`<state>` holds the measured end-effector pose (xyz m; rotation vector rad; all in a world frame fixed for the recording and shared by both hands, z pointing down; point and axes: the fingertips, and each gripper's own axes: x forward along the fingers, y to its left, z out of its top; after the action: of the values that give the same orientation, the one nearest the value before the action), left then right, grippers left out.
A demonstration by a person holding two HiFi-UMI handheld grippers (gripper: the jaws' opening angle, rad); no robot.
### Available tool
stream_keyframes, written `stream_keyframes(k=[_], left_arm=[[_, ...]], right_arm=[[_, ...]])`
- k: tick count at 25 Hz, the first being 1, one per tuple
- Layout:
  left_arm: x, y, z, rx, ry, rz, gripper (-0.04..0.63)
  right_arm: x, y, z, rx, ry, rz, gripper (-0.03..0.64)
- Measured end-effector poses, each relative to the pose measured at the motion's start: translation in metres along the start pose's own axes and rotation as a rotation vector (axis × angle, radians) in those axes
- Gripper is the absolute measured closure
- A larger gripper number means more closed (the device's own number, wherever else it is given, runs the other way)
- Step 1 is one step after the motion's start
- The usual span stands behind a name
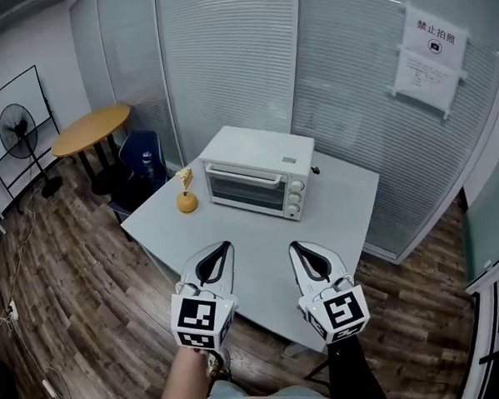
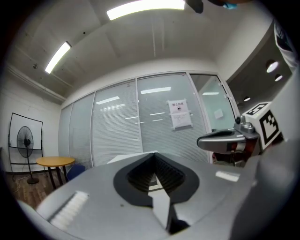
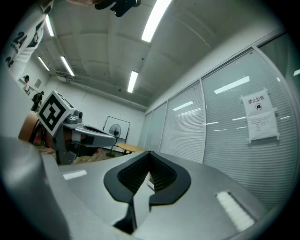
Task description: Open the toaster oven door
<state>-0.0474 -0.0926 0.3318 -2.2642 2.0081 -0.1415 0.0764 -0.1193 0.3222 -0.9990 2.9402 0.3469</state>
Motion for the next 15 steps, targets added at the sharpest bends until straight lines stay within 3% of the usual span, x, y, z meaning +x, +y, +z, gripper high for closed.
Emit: stream_keyframes(k=[9,15], left_arm=[[0.078,0.084,0.001,0.007,-0.012,-0.169,0.538],[0.111,0.13,-0.006,-0.001,-0.017,-0.248,0.538]], right_arm=[[0.102,-0.019,-0.002,0.016,0.034,-0.185,0.614],[0.154,-0.016,-0.01,0.017,0.068,-0.263,0.614]])
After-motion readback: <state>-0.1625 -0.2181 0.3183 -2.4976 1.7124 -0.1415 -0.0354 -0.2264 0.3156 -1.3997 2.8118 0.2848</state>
